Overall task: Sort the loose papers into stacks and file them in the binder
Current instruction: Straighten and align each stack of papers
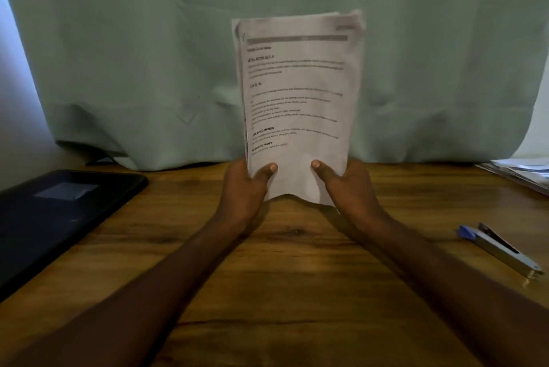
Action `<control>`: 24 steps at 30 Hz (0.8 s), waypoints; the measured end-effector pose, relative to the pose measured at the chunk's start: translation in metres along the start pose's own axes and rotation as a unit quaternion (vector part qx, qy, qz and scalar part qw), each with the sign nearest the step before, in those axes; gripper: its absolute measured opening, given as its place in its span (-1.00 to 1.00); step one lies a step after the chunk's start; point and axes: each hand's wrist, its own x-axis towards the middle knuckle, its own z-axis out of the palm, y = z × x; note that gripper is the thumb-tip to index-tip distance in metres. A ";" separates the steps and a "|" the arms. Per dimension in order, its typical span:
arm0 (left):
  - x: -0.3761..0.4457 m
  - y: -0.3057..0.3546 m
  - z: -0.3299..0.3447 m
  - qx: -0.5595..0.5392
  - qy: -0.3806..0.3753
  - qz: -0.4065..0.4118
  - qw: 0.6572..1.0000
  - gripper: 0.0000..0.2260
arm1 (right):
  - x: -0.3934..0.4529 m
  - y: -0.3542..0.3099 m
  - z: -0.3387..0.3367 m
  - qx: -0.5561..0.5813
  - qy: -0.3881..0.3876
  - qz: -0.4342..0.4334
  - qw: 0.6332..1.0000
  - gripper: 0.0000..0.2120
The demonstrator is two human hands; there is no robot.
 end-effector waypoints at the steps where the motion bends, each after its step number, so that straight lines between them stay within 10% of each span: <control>1: 0.000 0.001 0.001 0.012 -0.004 -0.004 1.000 -0.62 | 0.000 0.001 -0.001 -0.013 -0.003 0.004 1.000 -0.64; 24: 0.008 -0.011 -0.008 0.079 -0.040 -0.078 0.993 -0.51 | 0.002 0.008 -0.007 -0.088 -0.051 0.077 0.992 -0.48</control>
